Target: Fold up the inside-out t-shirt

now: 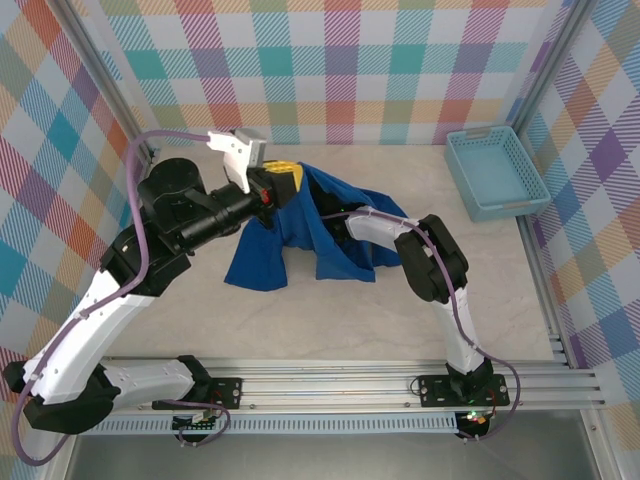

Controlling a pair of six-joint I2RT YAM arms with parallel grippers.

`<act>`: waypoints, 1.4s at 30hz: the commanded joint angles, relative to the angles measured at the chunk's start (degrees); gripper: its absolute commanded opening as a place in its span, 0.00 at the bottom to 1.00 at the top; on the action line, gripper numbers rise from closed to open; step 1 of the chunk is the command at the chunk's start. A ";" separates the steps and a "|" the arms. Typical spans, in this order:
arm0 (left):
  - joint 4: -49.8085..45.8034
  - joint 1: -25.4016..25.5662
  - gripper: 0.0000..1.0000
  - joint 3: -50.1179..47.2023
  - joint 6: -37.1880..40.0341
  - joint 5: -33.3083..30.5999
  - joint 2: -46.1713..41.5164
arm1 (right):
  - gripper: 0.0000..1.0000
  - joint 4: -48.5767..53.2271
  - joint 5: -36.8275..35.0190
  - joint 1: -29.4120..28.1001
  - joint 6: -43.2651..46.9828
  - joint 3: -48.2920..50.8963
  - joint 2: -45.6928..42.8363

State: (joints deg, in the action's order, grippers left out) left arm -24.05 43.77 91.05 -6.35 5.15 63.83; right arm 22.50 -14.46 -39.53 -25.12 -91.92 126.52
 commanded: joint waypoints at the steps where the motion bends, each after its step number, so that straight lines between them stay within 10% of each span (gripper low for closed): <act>1: 1.92 -1.83 0.00 -1.57 0.02 -5.36 -1.99 | 0.09 5.23 4.70 0.46 1.31 3.32 1.56; 8: -0.60 -12.49 0.00 -6.59 -0.95 -17.06 -1.09 | 0.00 2.11 7.59 1.03 8.55 8.30 -8.89; 17: 1.24 -32.08 0.00 -13.59 -8.43 -15.53 10.15 | 0.00 -2.01 17.39 1.21 13.40 18.12 -25.10; 30: 5.33 -30.22 0.00 -17.28 -10.77 -5.04 30.73 | 0.00 -16.98 41.56 1.75 10.45 11.39 -29.78; 42: 6.83 -32.46 0.00 -22.49 -13.43 -11.52 35.37 | 0.00 -18.95 40.12 9.81 8.48 9.93 -39.97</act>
State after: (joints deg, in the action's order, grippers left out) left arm -18.55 12.93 71.40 -17.82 -2.83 99.07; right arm 8.21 25.15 -33.23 -15.29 -82.06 93.45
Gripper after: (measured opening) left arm 0.049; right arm 0.047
